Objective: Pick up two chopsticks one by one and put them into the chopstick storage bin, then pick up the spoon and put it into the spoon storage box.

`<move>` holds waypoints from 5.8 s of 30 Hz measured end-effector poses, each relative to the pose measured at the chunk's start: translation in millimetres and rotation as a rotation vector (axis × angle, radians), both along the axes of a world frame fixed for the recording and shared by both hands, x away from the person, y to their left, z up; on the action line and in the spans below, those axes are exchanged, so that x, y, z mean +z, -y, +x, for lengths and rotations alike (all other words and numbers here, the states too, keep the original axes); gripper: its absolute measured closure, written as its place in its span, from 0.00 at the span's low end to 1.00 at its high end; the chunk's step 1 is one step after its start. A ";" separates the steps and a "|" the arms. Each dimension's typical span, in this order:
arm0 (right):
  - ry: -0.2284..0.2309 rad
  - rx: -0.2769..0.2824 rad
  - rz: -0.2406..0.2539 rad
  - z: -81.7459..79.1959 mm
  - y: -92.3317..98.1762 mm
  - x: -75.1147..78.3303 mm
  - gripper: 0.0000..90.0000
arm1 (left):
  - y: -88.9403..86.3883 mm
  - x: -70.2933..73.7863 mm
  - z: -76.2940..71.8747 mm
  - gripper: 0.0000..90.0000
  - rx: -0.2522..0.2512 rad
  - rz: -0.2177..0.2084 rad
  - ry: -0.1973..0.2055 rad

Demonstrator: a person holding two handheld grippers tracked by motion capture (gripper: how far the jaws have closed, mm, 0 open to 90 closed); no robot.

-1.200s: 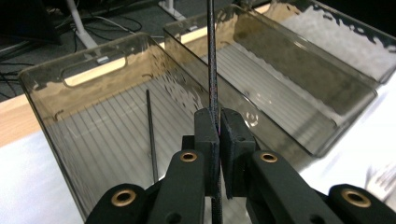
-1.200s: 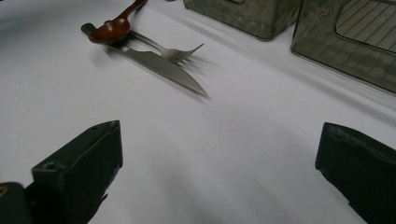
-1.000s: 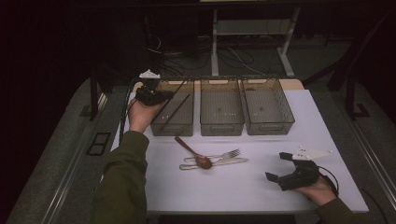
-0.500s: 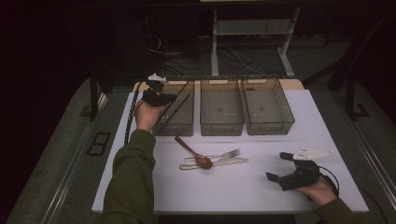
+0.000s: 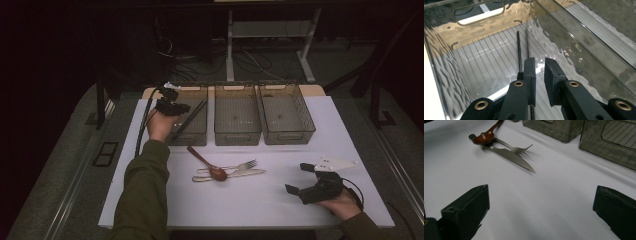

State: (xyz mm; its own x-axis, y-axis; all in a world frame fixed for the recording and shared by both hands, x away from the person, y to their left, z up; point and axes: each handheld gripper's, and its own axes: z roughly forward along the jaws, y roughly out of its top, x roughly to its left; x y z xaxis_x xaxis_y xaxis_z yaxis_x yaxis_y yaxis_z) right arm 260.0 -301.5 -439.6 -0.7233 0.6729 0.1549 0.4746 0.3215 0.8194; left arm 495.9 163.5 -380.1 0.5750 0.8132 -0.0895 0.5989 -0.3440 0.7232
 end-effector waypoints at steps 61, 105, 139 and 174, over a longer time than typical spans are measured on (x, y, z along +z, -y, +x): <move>-0.001 -0.007 -0.003 -1.0 -1.1 0.0 0.00 | 17.2 -12.1 -169.7 0.31 -0.282 -0.116 0.112; -0.002 0.011 -0.004 1.0 -5.9 0.0 0.00 | 51.2 -58.9 -119.6 0.99 -0.314 0.070 -0.009; -0.002 0.015 0.004 3.8 -6.1 0.5 0.00 | 23.2 -56.2 -141.8 0.99 -0.315 0.175 -0.076; -0.001 0.023 -0.005 4.7 -8.1 -0.5 0.00 | 68.6 -41.6 -170.4 0.45 -0.448 -0.039 -0.038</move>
State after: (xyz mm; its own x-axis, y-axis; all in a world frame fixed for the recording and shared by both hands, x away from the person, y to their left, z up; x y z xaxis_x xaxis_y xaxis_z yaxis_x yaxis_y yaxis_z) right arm 264.7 -293.4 -440.1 -0.7384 0.6569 0.1525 0.4682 0.3366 0.8170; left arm 325.5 94.9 -421.6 0.8652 0.4806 -0.1432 0.4239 -0.5484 0.7208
